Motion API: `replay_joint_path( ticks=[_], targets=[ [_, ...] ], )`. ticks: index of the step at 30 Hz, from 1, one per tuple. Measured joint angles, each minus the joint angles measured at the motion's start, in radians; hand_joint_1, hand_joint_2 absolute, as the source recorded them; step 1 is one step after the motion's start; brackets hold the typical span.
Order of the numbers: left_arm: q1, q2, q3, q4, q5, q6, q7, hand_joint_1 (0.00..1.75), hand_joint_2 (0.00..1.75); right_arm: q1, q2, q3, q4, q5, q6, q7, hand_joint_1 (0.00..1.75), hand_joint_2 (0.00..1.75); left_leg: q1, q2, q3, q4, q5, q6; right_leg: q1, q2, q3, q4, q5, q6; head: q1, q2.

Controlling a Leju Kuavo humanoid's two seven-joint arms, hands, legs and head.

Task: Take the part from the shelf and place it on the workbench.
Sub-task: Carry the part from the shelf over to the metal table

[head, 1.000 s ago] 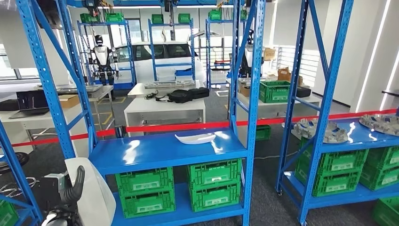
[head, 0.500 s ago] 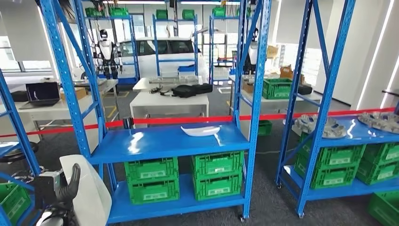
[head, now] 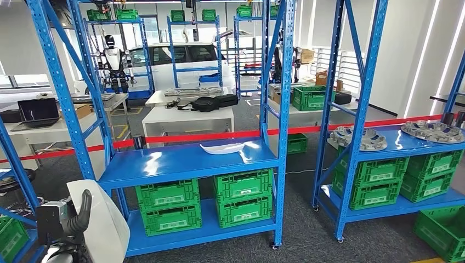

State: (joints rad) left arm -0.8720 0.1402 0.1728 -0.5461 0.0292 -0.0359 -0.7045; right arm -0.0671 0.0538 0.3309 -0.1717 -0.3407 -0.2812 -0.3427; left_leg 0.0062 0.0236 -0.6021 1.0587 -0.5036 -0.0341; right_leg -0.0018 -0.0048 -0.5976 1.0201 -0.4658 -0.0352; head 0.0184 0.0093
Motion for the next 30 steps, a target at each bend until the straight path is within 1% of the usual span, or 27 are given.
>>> replay_joint_path(
  ticks=[1,3,4,5,6,7,8,9,10,11,13,14,15,16,17,18,19,20,21,22,23,24,25,26,28,29,30],
  targets=[
    [0.004,0.002,0.000,-0.002,0.002,-0.001,0.000,1.75,1.75,0.001,-0.001,0.000,0.000,-0.002,0.001,0.000,0.00,0.00,0.001,-0.007,-0.020,0.048,-0.031,-0.004,-0.001,0.006,-0.002,-0.002,0.004,-0.005,-0.001,0.000],
    [0.012,0.005,0.000,-0.004,0.006,-0.002,0.000,1.75,1.75,0.004,-0.002,0.000,0.000,-0.006,0.001,-0.001,0.00,0.00,0.002,-0.016,-0.074,0.182,-0.099,-0.009,0.000,0.020,-0.009,-0.001,0.010,-0.010,-0.002,0.000],
    [0.017,0.005,0.000,-0.003,0.008,-0.002,0.000,1.75,1.75,0.007,-0.002,-0.001,0.000,-0.007,0.002,-0.002,0.00,0.00,0.002,-0.017,-0.092,0.230,-0.114,-0.009,0.000,0.028,-0.013,-0.001,0.013,-0.010,-0.002,0.000],
    [0.021,0.005,0.000,-0.003,0.009,-0.002,0.000,1.75,1.75,0.009,-0.002,-0.001,0.000,-0.008,0.002,-0.004,0.00,0.00,0.002,-0.018,-0.096,0.246,-0.110,-0.009,0.001,0.036,-0.017,0.001,0.016,-0.009,-0.002,0.000],
    [0.023,0.005,0.000,-0.004,0.009,-0.002,0.000,1.75,1.75,0.011,-0.002,-0.001,0.000,-0.009,0.002,-0.006,0.00,0.00,0.002,-0.021,-0.078,0.217,-0.085,-0.006,0.002,0.045,-0.021,0.002,0.019,-0.008,-0.003,0.000],
    [0.023,0.005,0.000,-0.006,0.010,-0.002,0.000,1.75,1.75,0.013,-0.002,-0.001,0.000,-0.009,0.002,-0.008,0.00,0.00,0.002,-0.029,-0.043,0.156,-0.050,-0.001,0.002,0.055,-0.024,0.004,0.022,-0.006,-0.003,0.000],
    [0.023,0.006,0.000,-0.009,0.010,-0.002,0.000,1.75,1.75,0.013,-0.001,-0.001,0.000,-0.009,0.002,-0.009,0.00,0.00,0.002,-0.046,-0.002,0.082,-0.025,0.005,0.003,0.064,-0.026,0.005,0.025,-0.003,-0.003,0.000],
    [0.023,0.007,0.000,-0.013,0.010,-0.002,0.000,1.75,1.75,0.012,-0.001,-0.001,0.000,-0.009,0.002,-0.009,0.00,0.00,0.002,-0.064,0.036,0.017,-0.008,0.009,0.003,0.074,-0.029,0.006,0.028,0.001,-0.003,0.000],
    [0.023,0.009,0.000,-0.015,0.010,-0.002,0.000,1.75,1.75,0.011,-0.001,-0.001,0.000,-0.009,0.002,-0.009,0.00,0.00,0.001,-0.078,0.059,-0.023,-0.003,0.012,0.002,0.084,-0.032,0.006,0.032,0.006,-0.003,0.000],
    [0.022,0.010,0.000,-0.017,0.010,-0.002,0.000,1.75,1.75,0.011,-0.001,-0.001,0.000,-0.009,0.003,-0.009,0.00,0.00,0.000,-0.084,0.069,-0.042,-0.006,0.014,0.001,0.093,-0.036,0.006,0.038,0.013,-0.003,0.000],
    [0.021,0.009,0.000,-0.019,0.010,-0.002,0.000,1.75,1.75,0.014,-0.002,-0.001,0.000,-0.009,0.003,-0.009,0.00,0.00,0.001,-0.067,0.068,-0.051,0.001,0.022,0.000,0.108,-0.044,0.003,0.047,0.026,-0.004,0.000],
    [0.021,0.008,0.000,-0.020,0.010,-0.002,0.000,1.75,1.75,0.016,-0.003,-0.001,0.000,-0.009,0.003,-0.009,0.00,0.00,0.004,-0.057,0.067,-0.056,0.006,0.029,0.002,0.099,-0.050,0.008,0.043,0.031,-0.003,0.000],
    [0.021,0.006,0.000,-0.022,0.011,-0.002,0.000,1.75,1.75,0.016,-0.003,-0.001,0.000,-0.009,0.003,-0.009,0.00,0.00,0.008,-0.045,0.065,-0.061,0.012,0.036,0.004,0.081,-0.062,0.027,0.028,0.035,-0.002,0.000],
    [0.020,0.005,0.000,-0.023,0.011,-0.002,0.000,1.75,1.75,0.015,-0.004,-0.001,0.000,-0.009,0.003,-0.009,0.00,0.00,0.011,-0.033,0.061,-0.064,0.017,0.042,0.004,0.056,-0.082,0.069,0.000,0.039,0.000,0.000],
    [0.021,0.004,0.000,-0.024,0.012,-0.002,0.000,1.75,1.75,0.014,-0.003,-0.001,0.000,-0.009,0.004,-0.009,0.00,0.00,0.010,-0.022,0.056,-0.064,0.020,0.045,0.003,0.034,-0.111,0.132,-0.036,0.044,0.001,0.000],
    [0.022,0.004,0.000,-0.025,0.012,-0.001,0.000,1.75,1.75,0.014,-0.003,-0.001,0.000,-0.009,0.004,-0.009,0.00,0.00,0.010,-0.010,0.051,-0.062,0.022,0.047,-0.001,0.021,-0.142,0.204,-0.071,0.049,0.002,0.000],
    [0.024,0.004,0.000,-0.025,0.012,0.000,0.000,1.75,1.75,0.014,-0.003,-0.001,0.000,-0.009,0.004,-0.009,0.00,0.00,0.010,0.003,0.046,-0.060,0.023,0.047,-0.005,0.015,-0.165,0.263,-0.094,0.055,0.002,0.000],
    [0.027,0.004,0.000,-0.025,0.013,0.001,0.000,1.75,1.75,0.015,-0.003,-0.001,0.000,-0.009,0.005,-0.009,0.00,0.00,0.010,0.016,0.043,-0.057,0.024,0.046,-0.009,0.013,-0.173,0.292,-0.099,0.060,0.002,0.000],
    [0.031,0.004,0.000,-0.025,0.013,0.003,0.000,1.75,1.75,0.016,-0.003,-0.001,0.000,-0.009,0.005,-0.009,0.00,0.00,0.011,0.028,0.040,-0.054,0.024,0.044,-0.012,0.009,-0.156,0.275,-0.086,0.064,0.003,0.000],
    [0.034,0.004,0.000,-0.025,0.013,0.005,0.000,1.75,1.75,0.016,-0.004,-0.001,0.000,-0.009,0.005,-0.009,0.00,0.00,0.013,0.040,0.038,-0.050,0.023,0.041,-0.015,0.000,-0.119,0.218,-0.059,0.067,0.003,0.000],
    [0.035,0.004,0.000,-0.026,0.013,0.006,0.000,1.75,1.75,0.015,-0.003,-0.001,0.000,-0.009,0.004,-0.009,0.00,0.00,0.013,0.052,0.037,-0.044,0.021,0.037,-0.015,-0.021,-0.074,0.141,-0.036,0.068,0.003,0.000],
    [0.036,0.005,0.000,-0.029,0.013,0.007,0.000,1.75,1.75,0.013,-0.003,-0.001,0.000,-0.009,0.004,-0.008,0.00,0.00,0.012,0.062,0.035,-0.038,0.018,0.030,-0.014,-0.040,-0.038,0.076,-0.018,0.065,0.003,0.000],
    [0.035,0.005,0.000,-0.032,0.013,0.008,0.000,1.75,1.75,0.012,-0.003,-0.001,0.000,-0.009,0.004,-0.008,0.00,0.00,0.010,0.072,0.034,-0.033,0.015,0.022,-0.012,-0.052,-0.016,0.034,-0.009,0.059,0.003,0.000],
    [0.034,0.006,0.000,-0.034,0.013,0.009,0.000,1.75,1.75,0.012,-0.002,-0.001,0.000,-0.008,0.004,-0.008,0.00,0.00,0.007,0.080,0.034,-0.032,0.014,0.015,-0.009,-0.057,-0.010,0.017,-0.009,0.051,0.002,0.000],
    [0.033,0.004,0.000,-0.037,0.012,0.010,0.000,1.75,1.75,0.014,-0.002,-0.001,0.000,-0.008,0.003,-0.007,0.00,0.00,0.006,0.098,0.037,-0.036,0.016,0.003,-0.007,-0.036,-0.017,0.018,-0.003,0.035,0.001,0.000],
    [0.033,0.003,0.000,-0.038,0.012,0.010,0.000,1.75,1.75,0.015,-0.002,-0.001,0.000,-0.008,0.003,-0.007,0.00,0.00,0.008,0.093,0.035,-0.034,0.012,-0.003,-0.009,-0.026,-0.019,0.015,0.002,0.028,0.001,0.000],
    [0.033,0.002,0.000,-0.040,0.012,0.010,0.000,1.75,1.75,0.015,-0.002,-0.001,0.000,-0.008,0.003,-0.007,0.00,0.00,0.011,0.076,0.028,-0.018,-0.002,-0.008,-0.010,-0.017,-0.020,0.012,0.007,0.020,0.000,0.000]
  ],
)
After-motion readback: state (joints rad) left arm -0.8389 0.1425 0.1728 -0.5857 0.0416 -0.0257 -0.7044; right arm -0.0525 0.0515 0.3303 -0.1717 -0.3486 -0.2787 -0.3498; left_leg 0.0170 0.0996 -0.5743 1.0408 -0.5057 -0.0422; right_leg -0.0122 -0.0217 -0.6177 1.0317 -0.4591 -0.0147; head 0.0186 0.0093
